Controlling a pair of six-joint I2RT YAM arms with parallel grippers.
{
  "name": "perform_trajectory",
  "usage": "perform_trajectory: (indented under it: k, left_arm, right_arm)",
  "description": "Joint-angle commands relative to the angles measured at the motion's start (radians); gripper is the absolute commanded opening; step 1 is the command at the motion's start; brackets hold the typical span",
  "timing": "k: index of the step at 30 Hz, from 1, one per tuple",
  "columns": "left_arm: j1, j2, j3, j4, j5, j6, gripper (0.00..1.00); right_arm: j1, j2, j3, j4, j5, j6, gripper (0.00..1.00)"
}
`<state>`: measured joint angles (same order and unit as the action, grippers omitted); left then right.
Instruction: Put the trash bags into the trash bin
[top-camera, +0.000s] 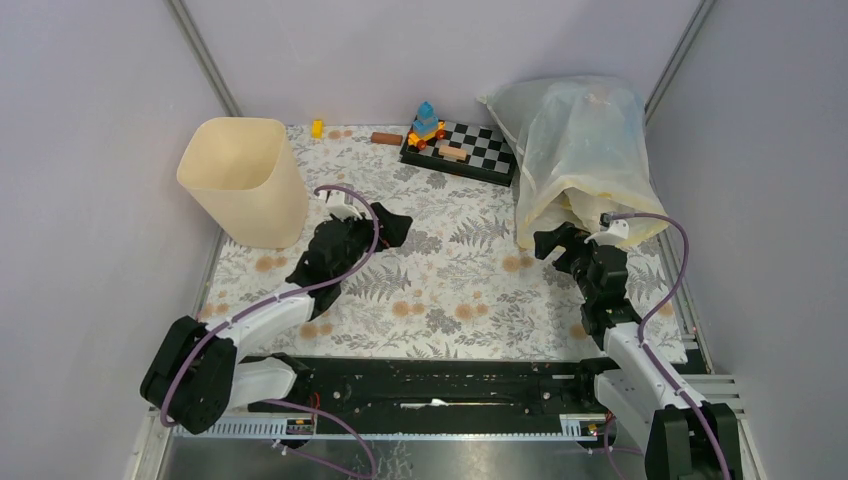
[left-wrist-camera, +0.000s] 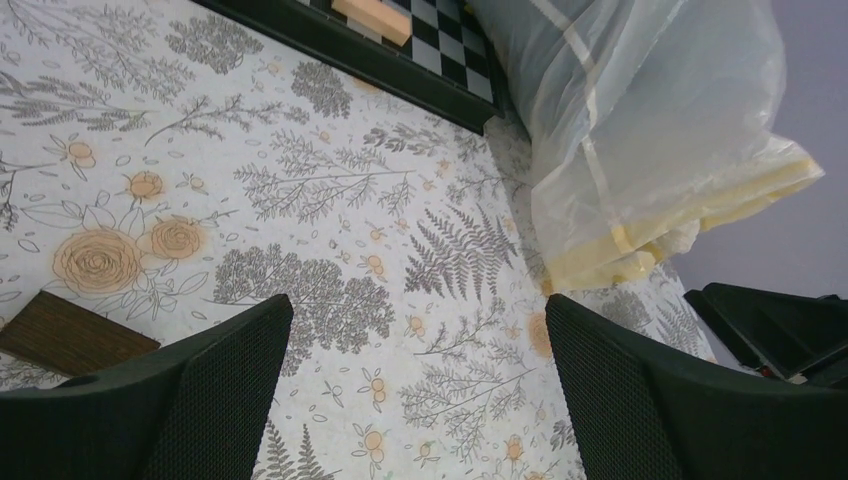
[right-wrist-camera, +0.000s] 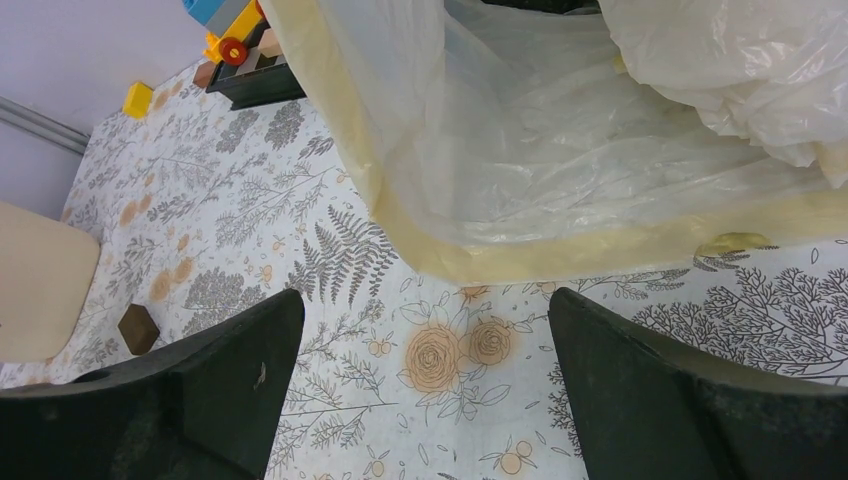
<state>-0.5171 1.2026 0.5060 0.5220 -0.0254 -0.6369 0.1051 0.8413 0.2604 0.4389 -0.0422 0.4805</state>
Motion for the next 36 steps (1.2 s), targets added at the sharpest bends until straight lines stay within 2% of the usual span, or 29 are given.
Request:
perform_trajectory:
  k: [1, 10, 13, 16, 21, 23, 27, 30, 33, 36]
  left_arm:
    - [-0.004, -0.063, 0.020, 0.035, -0.028, -0.005, 0.99]
    - [-0.004, -0.100, 0.007, 0.023, -0.056, 0.002, 0.99]
    - [-0.004, -0.113, 0.017, -0.013, -0.093, -0.011, 0.99]
    - [-0.004, -0.140, 0.012, -0.031, -0.150, -0.034, 0.99]
    - [-0.004, -0.208, 0.023, -0.111, -0.233, -0.043, 0.99]
    - [-0.004, -0.234, 0.057, -0.180, -0.238, -0.018, 0.99]
    - [-0.004, -0.275, 0.116, -0.297, -0.239, 0.023, 0.99]
    - [-0.004, -0.302, 0.190, -0.444, -0.308, 0.029, 0.99]
    - [-0.004, -0.330, 0.374, -0.792, -0.536, 0.058, 0.99]
    - [-0.004, -0.394, 0.476, -0.979, -0.701, 0.041, 0.99]
  right_arm:
    - [0.004, 0.013, 0.006, 0.030, 0.023, 0.015, 1.00]
    - [0.005, 0.078, 0.042, 0.017, 0.034, 0.066, 1.00]
    - [0.004, 0.084, 0.042, 0.015, 0.127, 0.158, 1.00]
    - [0.004, 0.052, 0.062, -0.095, 0.292, 0.294, 1.00]
    - [0.004, -0.053, 0.016, -0.046, 0.190, 0.229, 1.00]
    - [0.004, -0.085, -0.036, 0.020, 0.170, 0.174, 1.00]
    - [0.004, -0.070, 0.013, -0.076, 0.229, 0.149, 1.00]
    - [0.003, 0.007, 0.052, -0.100, 0.221, 0.159, 1.00]
    - [0.003, 0.061, 0.100, -0.148, 0.222, 0.153, 1.00]
    - [0.004, 0.065, 0.109, -0.157, 0.213, 0.149, 1.00]
